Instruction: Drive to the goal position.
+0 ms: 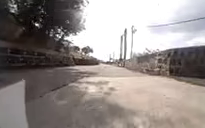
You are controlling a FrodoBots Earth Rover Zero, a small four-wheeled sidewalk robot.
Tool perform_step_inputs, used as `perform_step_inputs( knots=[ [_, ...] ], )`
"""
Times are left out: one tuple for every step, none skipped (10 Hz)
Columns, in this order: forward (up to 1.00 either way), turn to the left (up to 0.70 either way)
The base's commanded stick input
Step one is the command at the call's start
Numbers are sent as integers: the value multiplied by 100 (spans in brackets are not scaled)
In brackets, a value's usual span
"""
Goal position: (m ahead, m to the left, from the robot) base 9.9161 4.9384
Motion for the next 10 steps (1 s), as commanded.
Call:
perform_step_inputs(
  knots=[
    [100, -27],
    [100, -16],
    [100, -1],
    [100, 0],
    [100, 0],
    [100, 0],
    [100, 0],
    [100, 0],
    [100, 0],
    [100, 0]
  ],
)
